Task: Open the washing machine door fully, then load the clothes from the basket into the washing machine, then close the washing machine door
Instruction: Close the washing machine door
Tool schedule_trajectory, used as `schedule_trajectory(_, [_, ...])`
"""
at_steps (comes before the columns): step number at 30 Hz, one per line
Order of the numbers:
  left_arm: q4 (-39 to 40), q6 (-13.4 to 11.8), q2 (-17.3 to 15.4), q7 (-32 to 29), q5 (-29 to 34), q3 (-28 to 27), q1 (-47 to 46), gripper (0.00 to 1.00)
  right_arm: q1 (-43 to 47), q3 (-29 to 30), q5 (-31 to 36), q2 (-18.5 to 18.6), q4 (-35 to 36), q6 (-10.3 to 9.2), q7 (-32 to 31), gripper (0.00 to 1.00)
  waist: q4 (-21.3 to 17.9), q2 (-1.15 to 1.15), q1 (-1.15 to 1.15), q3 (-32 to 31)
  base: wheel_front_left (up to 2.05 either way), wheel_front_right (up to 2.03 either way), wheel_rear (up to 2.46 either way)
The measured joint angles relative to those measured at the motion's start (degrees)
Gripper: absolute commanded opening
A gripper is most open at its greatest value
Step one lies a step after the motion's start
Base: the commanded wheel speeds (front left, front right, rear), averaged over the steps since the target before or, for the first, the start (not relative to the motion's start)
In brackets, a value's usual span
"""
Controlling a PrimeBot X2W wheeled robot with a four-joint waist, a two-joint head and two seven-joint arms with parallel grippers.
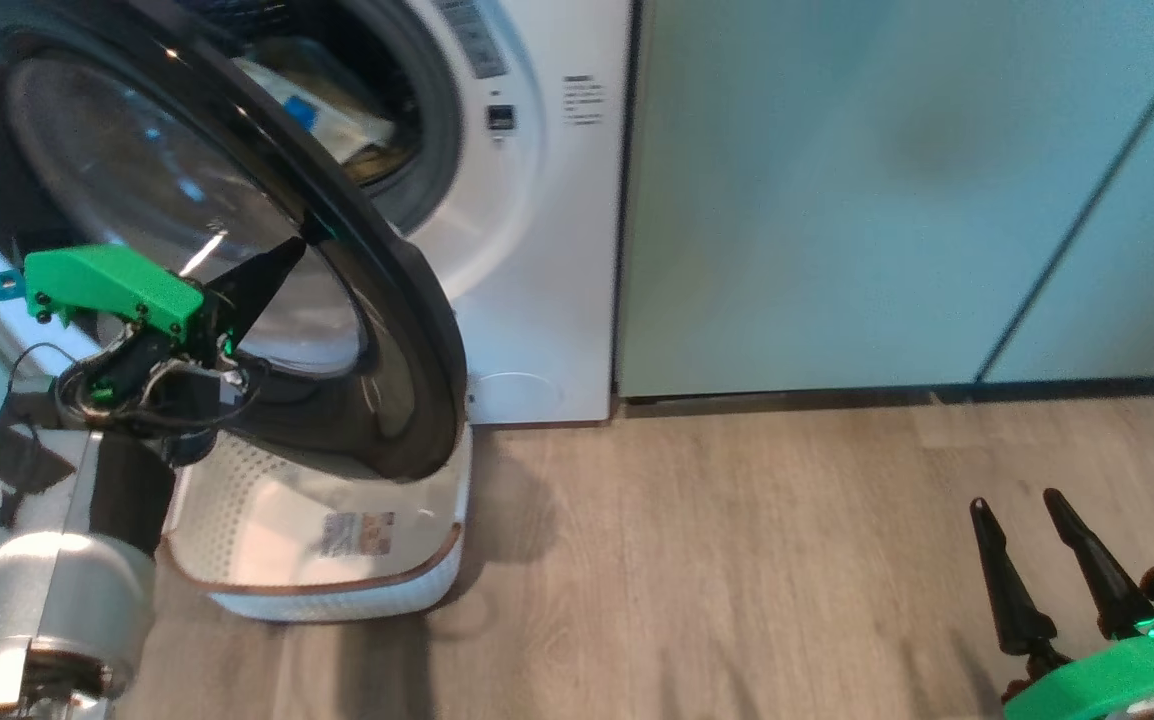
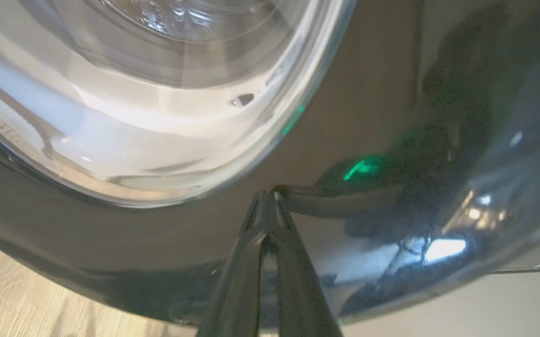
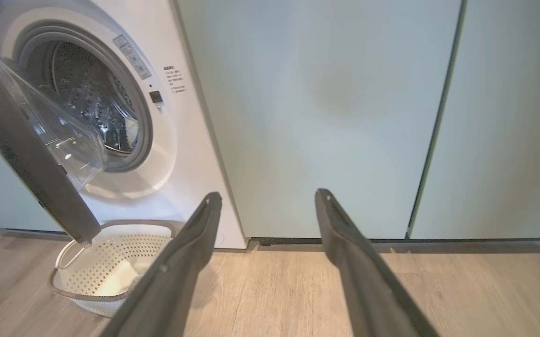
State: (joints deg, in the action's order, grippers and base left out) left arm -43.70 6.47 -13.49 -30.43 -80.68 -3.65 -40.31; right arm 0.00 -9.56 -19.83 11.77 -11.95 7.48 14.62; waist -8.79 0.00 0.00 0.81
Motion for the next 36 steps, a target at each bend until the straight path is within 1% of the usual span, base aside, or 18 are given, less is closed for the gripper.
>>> schedule_trajectory(4, [-0.09, 0.29, -0.07, 0.7, 0.0, -0.03, -0.02, 0.0, 0.01, 0.22, 0.0, 0.0, 0.05, 0.0, 0.0, 1.0, -2.55, 0.0, 0.0, 0.26, 0.0, 0.0, 0.0])
schedule_trajectory(7, [-0.09, 0.51, 0.25, 0.83, 0.0, 0.15, -0.22, 0.0, 0.16, 0.43, 0.0, 0.0, 0.05, 0.0, 0.0, 1.0, -3.36, 0.0, 0.0, 0.66, 0.0, 0.0, 0.0])
schedule_trajectory(15, [-0.1, 0.52, 0.26, 1.36, 0.02, 0.57, -0.2, 0.0, 0.59, 1.0, 0.0, -0.55, 0.18, 0.0, 0.0, 1.0, -1.52, 0.0, 0.0, 0.87, 0.0, 0.0, 0.0])
schedule_trajectory(16, [-0.1, 0.52, 0.22, 1.89, 0.07, 0.6, -0.2, 0.08, 0.59, 1.03, 0.0, -0.67, 0.18, 0.0, 0.0, 1.0, -1.15, 0.0, 0.0, 0.81, 0.0, 0.0, 0.0])
schedule_trajectory(18, [0.08, 0.52, 0.04, 2.48, 0.38, 0.68, -0.13, 0.33, 0.59, 1.09, 0.0, -0.89, 0.18, 0.0, 0.0, 1.0, -0.35, 0.0, 0.0, 0.67, 0.0, 0.0, 0.0])
schedule_trajectory(19, [0.23, 0.52, -0.02, 2.9, 0.53, 0.83, -0.04, 0.58, 0.59, 1.12, 0.01, -0.96, 0.18, 0.0, 0.0, 1.0, 0.08, 0.0, 0.0, 0.58, 0.0, 0.0, 0.0])
schedule_trajectory(20, [0.33, 0.52, -0.07, 3.41, 0.69, 1.05, 0.08, 0.86, 0.6, 1.19, 0.01, -0.99, 0.18, 0.0, 0.0, 1.0, 0.5, 0.0, 0.0, 0.47, 0.0, 0.0, 0.0])
schedule_trajectory(21, [0.45, 0.52, -0.14, 3.78, 1.13, 1.48, 0.3, 1.0, 0.63, 1.32, 0.01, -0.99, 0.18, 0.0, 0.0, 1.0, 0.96, 0.0, 0.0, 0.34, 0.0, 0.0, 0.0])
schedule_trajectory(27, [2.24, 0.53, -1.43, 6.97, 4.24, 3.83, 3.38, 1.0, 0.76, 1.79, 0.01, -1.12, 0.2, 0.0, 0.0, 1.0, 4.0, 0.0, 0.0, -0.12, 0.0, 0.0, 0.0])
schedule_trajectory(30, [4.33, 0.55, -2.79, 10.01, 5.95, 4.78, 5.21, 1.0, 0.76, 1.85, 0.01, -1.16, 0.2, 0.0, 0.0, 1.0, 5.44, 0.0, 0.0, -0.24, 0.0, 0.0, 0.0])
schedule_trajectory(36, [9.17, 0.63, -6.39, 17.55, 9.42, 8.57, 10.37, 1.0, 0.76, 2.16, 0.18, -1.57, 0.22, 0.0, 0.0, 1.0, 7.34, 0.0, 0.0, -0.49, 0.0, 0.0, 0.0])
